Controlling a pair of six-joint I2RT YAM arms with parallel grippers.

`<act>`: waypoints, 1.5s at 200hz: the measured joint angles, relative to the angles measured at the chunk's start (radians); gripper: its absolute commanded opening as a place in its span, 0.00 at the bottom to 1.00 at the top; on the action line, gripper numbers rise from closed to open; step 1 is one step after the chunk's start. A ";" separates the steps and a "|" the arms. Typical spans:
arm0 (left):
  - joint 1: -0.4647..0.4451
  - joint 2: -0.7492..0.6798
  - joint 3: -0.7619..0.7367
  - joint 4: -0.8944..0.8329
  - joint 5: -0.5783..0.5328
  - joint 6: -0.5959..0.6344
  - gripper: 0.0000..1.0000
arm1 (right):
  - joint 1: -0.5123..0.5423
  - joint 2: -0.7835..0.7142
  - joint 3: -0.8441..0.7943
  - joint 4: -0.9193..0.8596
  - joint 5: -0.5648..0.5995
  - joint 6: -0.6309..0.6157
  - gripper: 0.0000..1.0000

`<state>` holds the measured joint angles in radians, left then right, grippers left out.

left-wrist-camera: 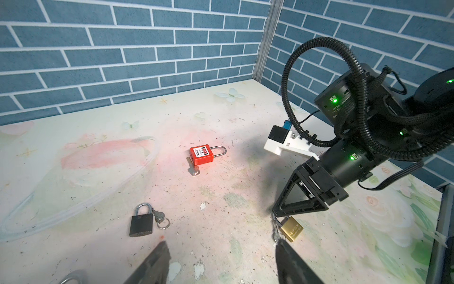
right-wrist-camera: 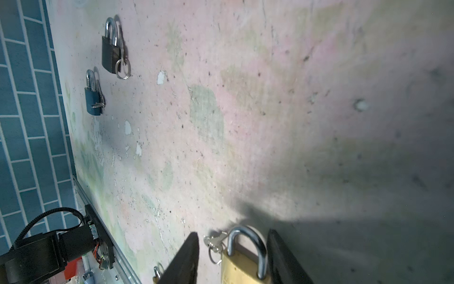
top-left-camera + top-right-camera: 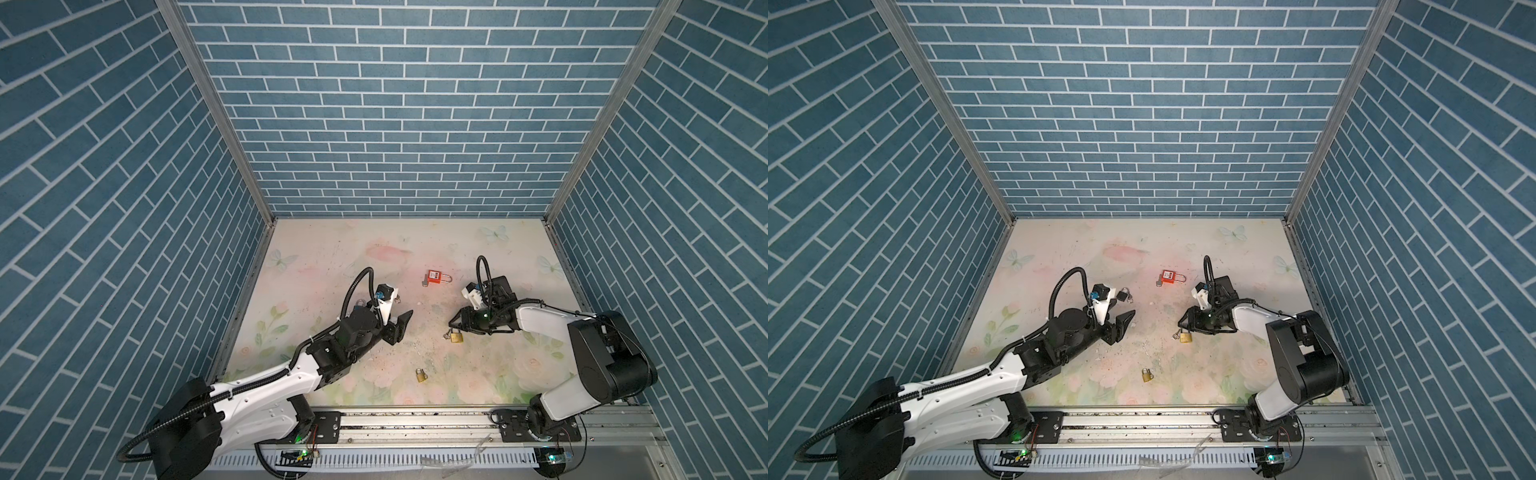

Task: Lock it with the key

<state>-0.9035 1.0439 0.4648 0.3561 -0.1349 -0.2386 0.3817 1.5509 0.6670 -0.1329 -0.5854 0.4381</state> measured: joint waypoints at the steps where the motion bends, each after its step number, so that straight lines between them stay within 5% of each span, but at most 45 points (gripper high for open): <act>1: 0.000 0.000 0.000 0.000 0.000 0.000 0.70 | 0.000 0.000 0.000 0.000 0.000 0.000 0.47; 83: 0.000 -0.046 0.000 -0.011 -0.040 -0.018 0.71 | 0.006 -0.043 0.000 -0.039 0.037 0.002 0.48; 130: 0.021 -0.243 -0.005 -0.061 -0.221 0.020 0.86 | 0.002 -0.351 0.077 -0.106 0.169 -0.026 0.61; 156: 0.177 -0.351 -0.007 -0.061 -0.322 0.075 0.86 | -0.013 -0.517 0.111 -0.065 0.355 -0.062 0.67; 200: 0.696 -0.379 -0.146 0.000 -0.391 0.018 0.86 | -0.124 -0.683 -0.104 0.217 0.756 -0.166 0.70; 219: 0.842 -0.332 -0.229 0.026 -0.381 -0.039 0.86 | -0.171 -0.678 -0.244 0.397 0.927 -0.226 0.70; 266: 0.886 -0.180 -0.284 0.115 -0.354 -0.026 0.86 | -0.279 -0.475 -0.361 0.656 1.236 -0.252 0.70; 300: 0.905 0.001 -0.285 0.286 -0.291 -0.009 0.86 | -0.285 -0.296 -0.371 0.850 1.279 -0.258 0.70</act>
<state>0.0013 1.0451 0.1799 0.6422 -0.4263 -0.2474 0.0963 1.2552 0.2958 0.7174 0.6937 0.1802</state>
